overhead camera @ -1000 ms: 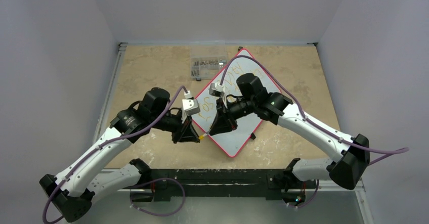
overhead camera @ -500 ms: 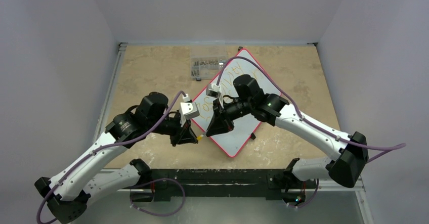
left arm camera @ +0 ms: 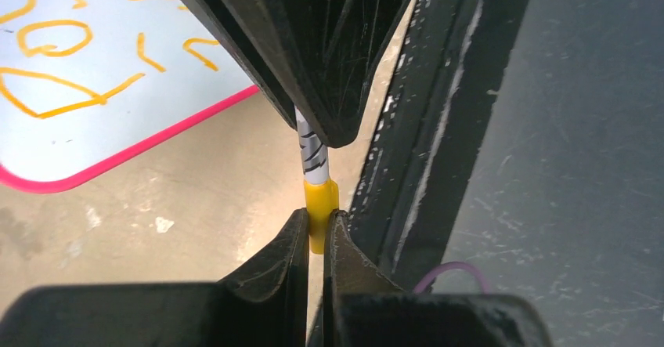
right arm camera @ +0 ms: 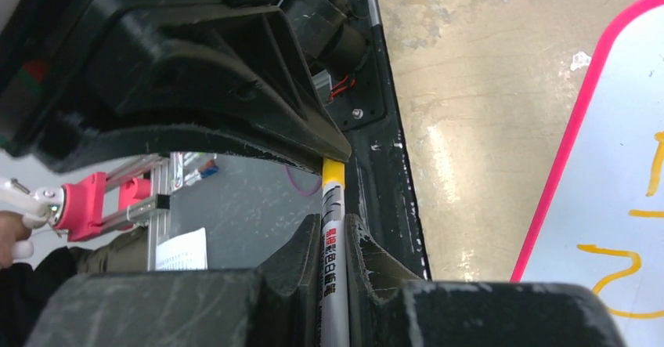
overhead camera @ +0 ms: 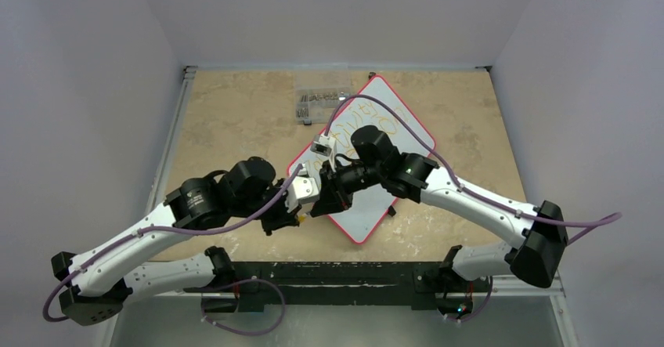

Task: Write a sentence on the whiteboard
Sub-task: Insert the whiteboard marker without the cap into the pen cap.

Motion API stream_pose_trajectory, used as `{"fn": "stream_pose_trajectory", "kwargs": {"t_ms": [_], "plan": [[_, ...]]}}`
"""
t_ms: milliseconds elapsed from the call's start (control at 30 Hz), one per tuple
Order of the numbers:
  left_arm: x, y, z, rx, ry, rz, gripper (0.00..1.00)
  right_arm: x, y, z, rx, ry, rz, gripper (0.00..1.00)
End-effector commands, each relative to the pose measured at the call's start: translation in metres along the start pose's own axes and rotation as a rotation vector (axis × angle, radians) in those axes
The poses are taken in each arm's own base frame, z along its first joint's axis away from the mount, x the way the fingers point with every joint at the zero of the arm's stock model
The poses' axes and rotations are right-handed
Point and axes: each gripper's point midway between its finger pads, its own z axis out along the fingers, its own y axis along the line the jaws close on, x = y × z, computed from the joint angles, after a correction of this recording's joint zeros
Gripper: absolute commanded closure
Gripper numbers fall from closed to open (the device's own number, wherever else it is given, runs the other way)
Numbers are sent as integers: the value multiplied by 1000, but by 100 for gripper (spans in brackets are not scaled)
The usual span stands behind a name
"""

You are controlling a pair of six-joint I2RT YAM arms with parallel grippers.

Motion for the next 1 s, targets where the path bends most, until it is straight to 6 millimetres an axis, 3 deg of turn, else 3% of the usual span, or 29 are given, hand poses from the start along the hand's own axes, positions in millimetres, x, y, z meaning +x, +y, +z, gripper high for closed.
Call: {"fn": "stream_pose_trajectory", "kwargs": {"t_ms": [0,267,400,600,833,967], "plan": [[-109,35,-17,-252,-373,163,100,3,25,21,-104,16,54,100],[-126,45,-21,-380,-454,180,100,-1,14,36,-76,14,178,100],[-133,36,-20,-359,-488,208,100,-5,10,46,-77,17,213,100],[-140,22,-23,-286,-499,244,100,-9,23,54,-115,35,149,100],[-141,17,-26,-259,-508,235,100,-12,28,56,-108,33,112,100],[-127,22,-30,-286,-458,211,96,-13,27,49,-68,30,88,100]]}}
